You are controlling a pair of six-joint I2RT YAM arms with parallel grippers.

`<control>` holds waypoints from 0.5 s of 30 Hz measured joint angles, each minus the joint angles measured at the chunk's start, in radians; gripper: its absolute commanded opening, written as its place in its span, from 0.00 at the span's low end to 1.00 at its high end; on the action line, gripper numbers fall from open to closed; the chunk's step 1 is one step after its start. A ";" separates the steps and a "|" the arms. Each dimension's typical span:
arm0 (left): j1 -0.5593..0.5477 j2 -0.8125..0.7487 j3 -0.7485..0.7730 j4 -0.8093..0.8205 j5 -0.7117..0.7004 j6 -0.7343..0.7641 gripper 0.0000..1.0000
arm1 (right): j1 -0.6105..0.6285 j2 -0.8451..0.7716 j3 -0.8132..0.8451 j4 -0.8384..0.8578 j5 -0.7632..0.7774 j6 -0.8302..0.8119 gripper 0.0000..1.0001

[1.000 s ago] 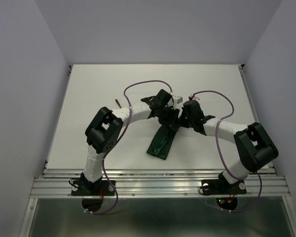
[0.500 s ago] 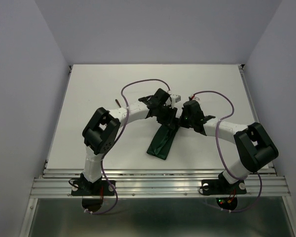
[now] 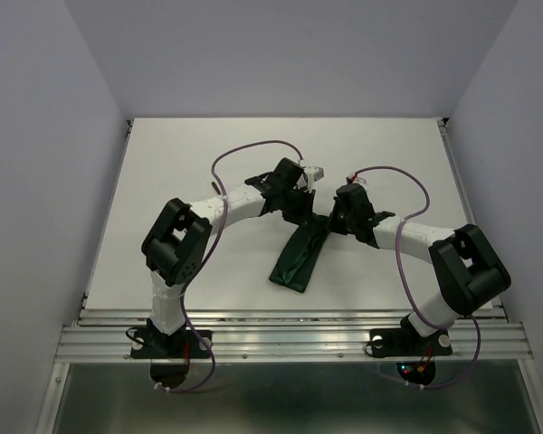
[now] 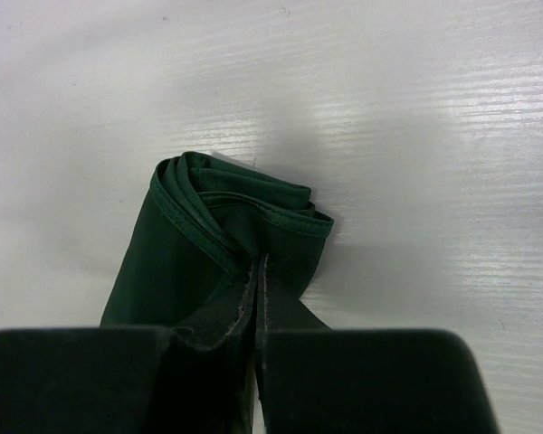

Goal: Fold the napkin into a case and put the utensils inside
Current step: Stuff the top corner of the smaller-rectangle-folded napkin into the folded napkin.

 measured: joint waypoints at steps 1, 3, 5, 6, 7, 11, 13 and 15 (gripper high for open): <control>0.003 -0.005 -0.005 0.002 0.000 -0.003 0.00 | 0.000 0.000 0.000 0.000 0.000 0.000 0.01; 0.007 -0.012 -0.014 0.005 0.000 -0.003 0.00 | 0.000 0.000 0.000 0.000 0.000 0.000 0.01; 0.012 -0.013 -0.017 0.005 0.000 -0.003 0.00 | 0.000 0.000 0.000 0.000 0.000 0.000 0.01; 0.015 -0.013 -0.018 0.005 0.000 -0.003 0.00 | 0.000 0.000 0.000 0.000 0.000 0.000 0.01; 0.018 -0.013 -0.018 0.005 0.000 -0.002 0.00 | 0.000 0.000 0.000 0.000 0.000 0.000 0.01; 0.024 -0.013 -0.018 0.000 0.000 0.006 0.00 | 0.000 0.000 0.000 0.000 0.000 0.000 0.01; 0.025 -0.011 -0.018 -0.001 0.003 0.009 0.00 | 0.000 0.000 0.000 0.000 0.000 0.000 0.01; 0.025 -0.006 -0.019 0.000 0.006 0.010 0.00 | 0.000 -0.001 0.000 0.000 0.000 0.000 0.01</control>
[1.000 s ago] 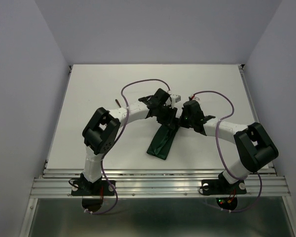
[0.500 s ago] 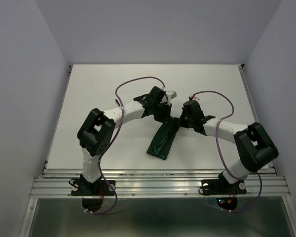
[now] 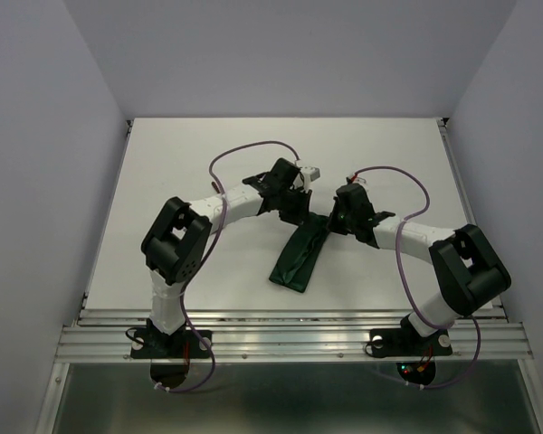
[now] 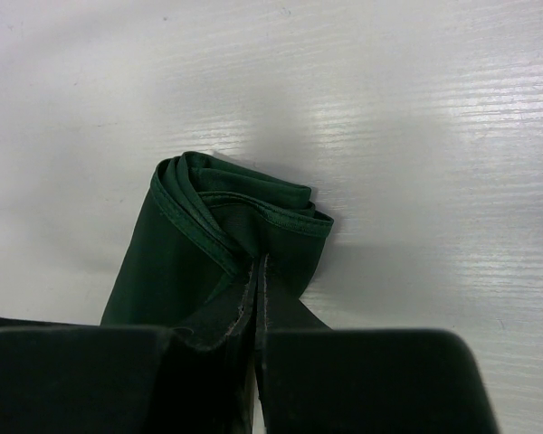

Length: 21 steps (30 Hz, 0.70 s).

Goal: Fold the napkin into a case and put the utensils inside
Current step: Stuff the top corner of the smaller-rectangle-folded napkin into the folded napkin.

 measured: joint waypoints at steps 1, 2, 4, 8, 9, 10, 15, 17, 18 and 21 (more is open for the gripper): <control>0.000 0.008 0.000 0.004 0.003 0.000 0.00 | 0.000 0.000 0.000 0.000 0.000 0.000 0.01; 0.000 0.018 0.000 0.007 0.006 0.000 0.00 | 0.000 -0.001 0.000 0.000 0.000 0.000 0.01; -0.001 0.043 0.000 0.017 0.014 0.000 0.00 | 0.000 -0.001 0.000 0.000 0.000 0.000 0.01; -0.003 0.115 0.001 0.043 0.042 -0.002 0.00 | 0.000 -0.001 0.000 0.000 -0.004 0.000 0.01; -0.004 0.132 0.001 0.048 0.050 -0.007 0.00 | 0.000 -0.001 0.000 -0.001 -0.005 0.000 0.01; -0.004 0.144 0.003 0.059 0.075 -0.015 0.00 | 0.000 -0.001 0.000 -0.001 -0.006 0.000 0.01; -0.013 0.148 0.011 0.088 0.082 -0.031 0.00 | 0.000 -0.001 0.001 -0.001 -0.008 0.000 0.01; -0.016 0.150 0.011 0.095 0.084 -0.035 0.00 | 0.000 -0.001 0.002 -0.001 -0.008 0.000 0.01; -0.016 0.151 0.011 0.098 0.085 -0.036 0.00 | 0.000 -0.001 0.003 -0.001 -0.008 0.000 0.01; -0.016 0.162 0.011 0.110 0.089 -0.043 0.00 | 0.000 -0.001 0.007 -0.004 -0.008 0.000 0.01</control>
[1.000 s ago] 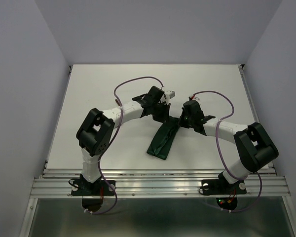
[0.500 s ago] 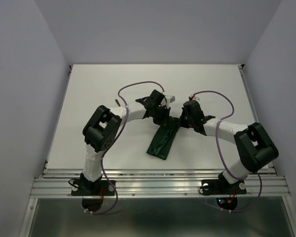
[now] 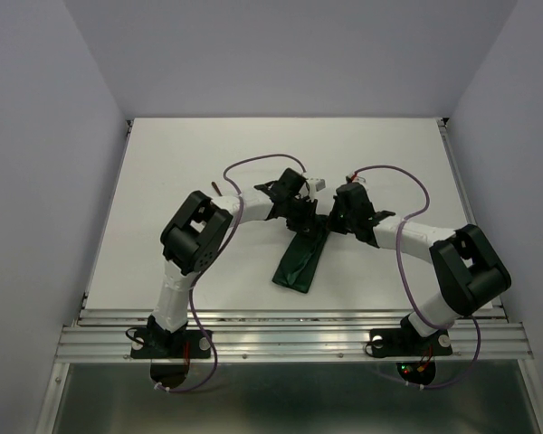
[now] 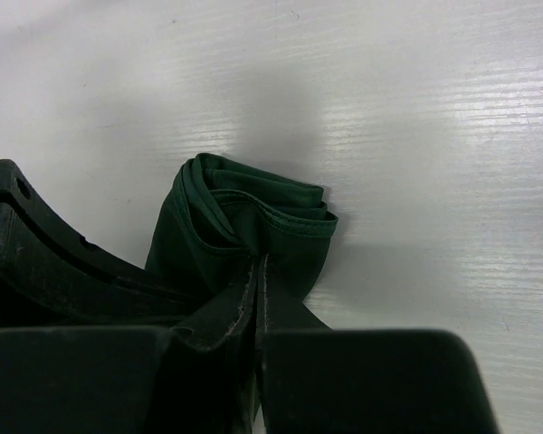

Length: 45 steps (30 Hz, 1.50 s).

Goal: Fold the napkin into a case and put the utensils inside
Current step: Stuff the top corner of the smaller-rectangle-folded napkin into the folded napkin.

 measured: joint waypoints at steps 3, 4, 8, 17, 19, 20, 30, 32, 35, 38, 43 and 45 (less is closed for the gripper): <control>0.000 0.004 0.000 0.013 0.009 -0.006 0.00 | 0.000 -0.007 0.001 -0.006 0.000 0.000 0.01; 0.000 0.004 0.000 0.014 0.010 -0.006 0.00 | 0.000 -0.011 0.001 -0.011 0.000 0.000 0.01; 0.000 0.004 0.000 0.016 0.016 -0.006 0.00 | 0.000 -0.029 0.001 -0.021 0.000 0.000 0.01; 0.009 -0.024 0.001 0.004 0.014 -0.002 0.00 | 0.000 -0.032 0.001 -0.039 0.000 0.000 0.01; 0.012 -0.034 0.011 0.000 0.015 0.000 0.00 | 0.000 -0.032 0.001 -0.039 0.000 0.000 0.01; 0.014 -0.034 0.017 0.000 0.016 0.000 0.00 | 0.000 -0.032 0.001 -0.040 0.000 0.000 0.01; 0.016 -0.026 0.057 0.008 0.046 -0.003 0.00 | 0.000 -0.032 0.001 -0.042 0.000 0.000 0.01; 0.016 -0.017 0.066 0.013 0.049 -0.005 0.00 | 0.000 -0.032 0.001 -0.042 0.000 0.000 0.01; 0.016 0.000 0.071 0.025 0.058 -0.015 0.00 | 0.000 -0.032 0.001 -0.042 0.000 0.000 0.01; 0.016 0.021 0.075 0.040 0.069 -0.029 0.00 | 0.000 -0.032 0.001 -0.042 0.000 0.000 0.01; 0.016 0.041 0.075 0.048 0.074 -0.041 0.00 | 0.000 -0.032 0.001 -0.042 0.000 0.000 0.01; 0.016 0.043 0.075 0.053 0.074 -0.042 0.00 | 0.000 -0.032 0.001 -0.042 0.000 0.000 0.01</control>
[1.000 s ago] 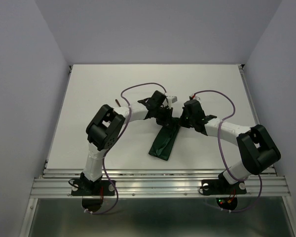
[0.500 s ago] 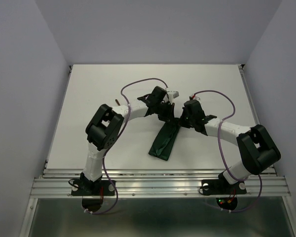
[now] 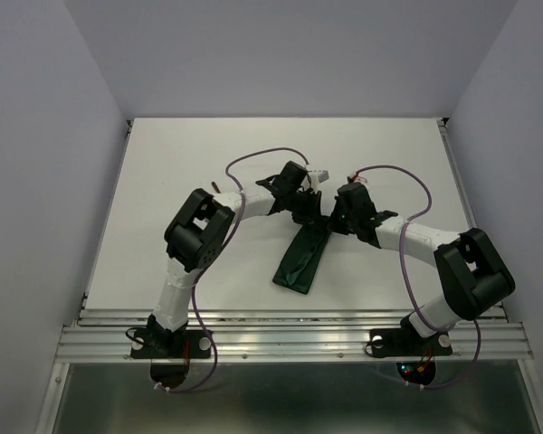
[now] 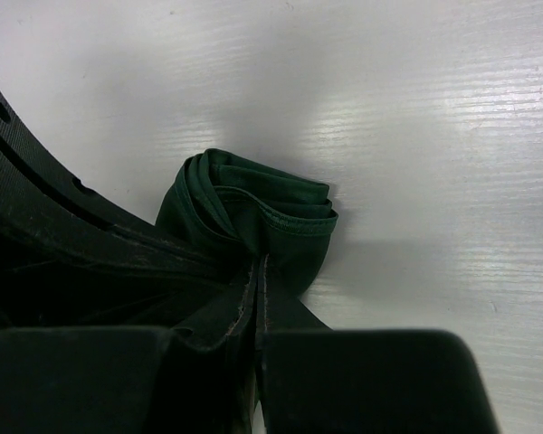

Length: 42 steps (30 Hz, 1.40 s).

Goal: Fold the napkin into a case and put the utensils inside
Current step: Stuff the top corner of the smaller-rectangle-folded napkin into the folded napkin.

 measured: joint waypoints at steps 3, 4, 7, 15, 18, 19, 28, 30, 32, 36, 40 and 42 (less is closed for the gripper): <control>0.000 0.004 0.000 0.011 0.005 -0.007 0.00 | 0.000 0.000 0.000 0.000 0.000 0.000 0.01; 0.000 0.006 0.000 0.014 0.009 -0.011 0.00 | 0.000 0.000 0.000 0.000 0.000 0.000 0.01; -0.003 0.017 0.006 0.018 0.019 -0.022 0.00 | 0.000 0.000 0.000 0.000 -0.001 0.000 0.01; -0.020 0.059 0.021 0.045 0.026 -0.040 0.00 | 0.000 0.000 0.000 -0.009 -0.003 0.000 0.01; -0.020 0.059 0.021 0.055 0.026 -0.043 0.00 | 0.000 0.000 0.000 -0.008 -0.004 0.000 0.01; -0.020 0.059 0.021 0.057 0.026 -0.043 0.00 | 0.000 0.000 0.000 -0.008 -0.003 0.000 0.01; -0.022 -0.020 0.002 0.018 0.054 -0.026 0.00 | 0.000 0.000 0.000 -0.008 -0.003 0.001 0.01; -0.022 -0.070 0.001 -0.024 0.050 -0.001 0.00 | -0.001 0.000 0.000 -0.008 -0.002 0.001 0.01; -0.021 -0.112 0.001 -0.040 0.045 0.022 0.00 | -0.001 0.000 0.000 -0.008 -0.002 0.002 0.01; -0.012 -0.169 0.001 -0.060 0.034 0.068 0.00 | 0.001 0.000 0.000 -0.007 -0.007 0.002 0.01; 0.018 -0.167 -0.005 -0.079 -0.029 0.077 0.00 | 0.001 0.000 0.000 -0.008 -0.007 0.002 0.01; 0.034 -0.166 -0.010 -0.083 -0.070 0.070 0.00 | 0.001 0.000 0.000 -0.008 -0.007 0.002 0.01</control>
